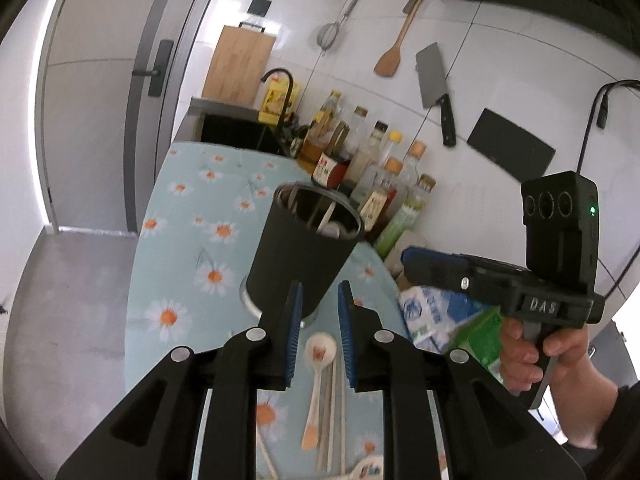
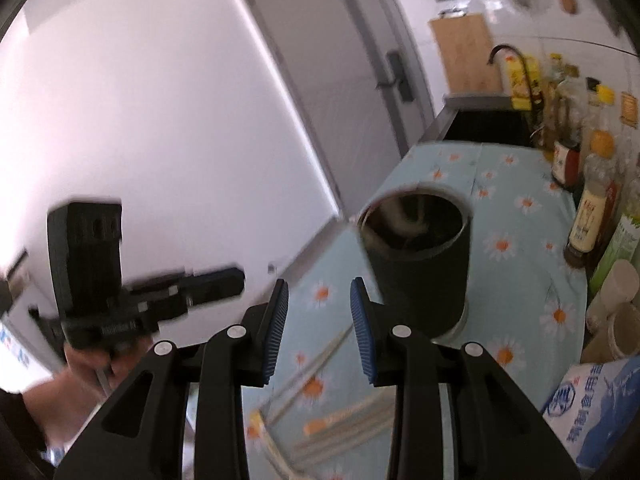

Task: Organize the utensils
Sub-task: 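Grasp the yellow-handled spoon with the right gripper while the left gripper moves toward the chopsticks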

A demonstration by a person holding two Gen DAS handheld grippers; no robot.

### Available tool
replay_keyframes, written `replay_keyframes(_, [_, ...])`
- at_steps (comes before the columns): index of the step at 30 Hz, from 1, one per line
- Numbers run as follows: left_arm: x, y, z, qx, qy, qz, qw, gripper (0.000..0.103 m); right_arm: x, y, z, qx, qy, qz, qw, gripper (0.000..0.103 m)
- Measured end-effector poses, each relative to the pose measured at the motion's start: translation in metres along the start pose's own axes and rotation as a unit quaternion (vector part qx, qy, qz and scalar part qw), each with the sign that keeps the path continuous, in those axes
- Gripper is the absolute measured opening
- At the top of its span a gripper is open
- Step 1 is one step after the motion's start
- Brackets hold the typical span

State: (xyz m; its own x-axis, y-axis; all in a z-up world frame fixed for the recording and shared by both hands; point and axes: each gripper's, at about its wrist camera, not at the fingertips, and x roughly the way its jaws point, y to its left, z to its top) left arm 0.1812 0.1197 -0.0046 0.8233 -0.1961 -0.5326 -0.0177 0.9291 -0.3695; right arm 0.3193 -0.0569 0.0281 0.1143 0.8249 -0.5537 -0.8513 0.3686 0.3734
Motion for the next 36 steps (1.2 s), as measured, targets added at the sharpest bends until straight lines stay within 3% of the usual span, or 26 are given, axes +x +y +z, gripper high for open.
replay_keyframes(5, [-0.01, 0.014, -0.021, -0.018, 0.019, 0.003, 0.9996, 0.017, 0.023, 0.031, -0.026, -0.064, 0.082, -0.011, 0.995, 0.034])
replay_keyframes(10, [-0.021, 0.027, -0.044, -0.036, 0.034, 0.003, 0.9988, 0.017, 0.052, 0.057, -0.054, -0.124, 0.17, -0.002, 0.978, 0.034])
replay_keyframes(14, [-0.028, 0.04, -0.061, -0.047, 0.047, 0.008, 0.9978, 0.017, 0.077, 0.073, -0.079, -0.182, 0.242, -0.005, 0.953, 0.034])
replay_keyframes(19, [-0.034, 0.053, -0.084, -0.065, 0.061, 0.01, 0.996, 0.017, 0.105, 0.087, -0.109, -0.258, 0.331, -0.004, 0.908, 0.034])
replay_keyframes(25, [-0.041, 0.066, -0.107, -0.089, 0.062, 0.004, 0.9941, 0.017, 0.128, 0.102, -0.13, -0.307, 0.4, 0.004, 0.864, 0.033])
replay_keyframes(28, [-0.043, 0.072, -0.117, -0.101, 0.063, 0.005, 0.9928, 0.017, 0.14, 0.11, -0.141, -0.326, 0.432, 0.009, 0.841, 0.027])
replay_keyframes(34, [-0.044, 0.077, -0.134, -0.123, 0.064, 0.001, 0.9903, 0.017, 0.159, 0.107, -0.153, -0.331, 0.47, -0.003, 0.818, 0.013])
replay_keyframes(36, [-0.044, 0.08, -0.139, -0.129, 0.066, 0.0, 0.9895, 0.017, 0.164, 0.106, -0.156, -0.333, 0.481, -0.005, 0.811, 0.013])
